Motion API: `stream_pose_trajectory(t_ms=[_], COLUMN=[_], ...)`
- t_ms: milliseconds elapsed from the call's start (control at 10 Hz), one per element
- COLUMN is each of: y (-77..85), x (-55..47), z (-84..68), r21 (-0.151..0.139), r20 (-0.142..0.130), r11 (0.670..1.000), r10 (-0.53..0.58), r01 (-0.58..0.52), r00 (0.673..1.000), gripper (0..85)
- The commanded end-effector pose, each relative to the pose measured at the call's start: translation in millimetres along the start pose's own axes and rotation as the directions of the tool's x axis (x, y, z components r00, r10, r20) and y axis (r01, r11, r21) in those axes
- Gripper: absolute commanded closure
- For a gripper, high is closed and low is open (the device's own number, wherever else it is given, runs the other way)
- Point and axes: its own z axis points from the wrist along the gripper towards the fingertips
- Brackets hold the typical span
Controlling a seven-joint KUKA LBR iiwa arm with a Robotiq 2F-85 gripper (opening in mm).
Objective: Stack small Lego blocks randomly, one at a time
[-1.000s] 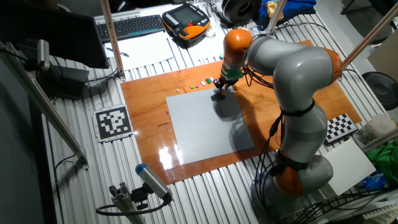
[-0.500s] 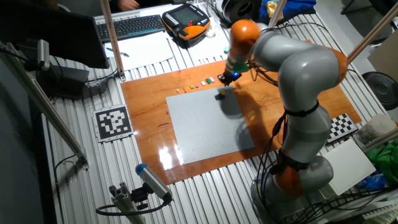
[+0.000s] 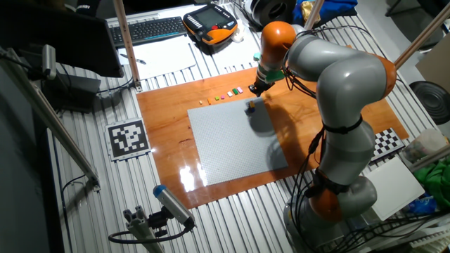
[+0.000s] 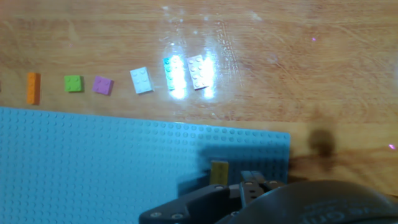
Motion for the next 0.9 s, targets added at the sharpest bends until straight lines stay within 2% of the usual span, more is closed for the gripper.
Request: stream_pose_trajectory(t_ms=[0, 300, 800], y=[0.3, 0.7, 1.7], x=[-0.5, -0.9, -0.7], z=[0.5, 1.1, 2.2], r21=[-0.003, -0.007, -0.006], r20=[-0.001, -0.01, -0.009], r11=[1.0, 1.0, 1.0], r10=[-0.012, -0.021, -0.012], r01=[0.012, 0.021, 0.012], r00=[1.0, 1.0, 1.0], gripper=[85.0, 85.0, 85.0])
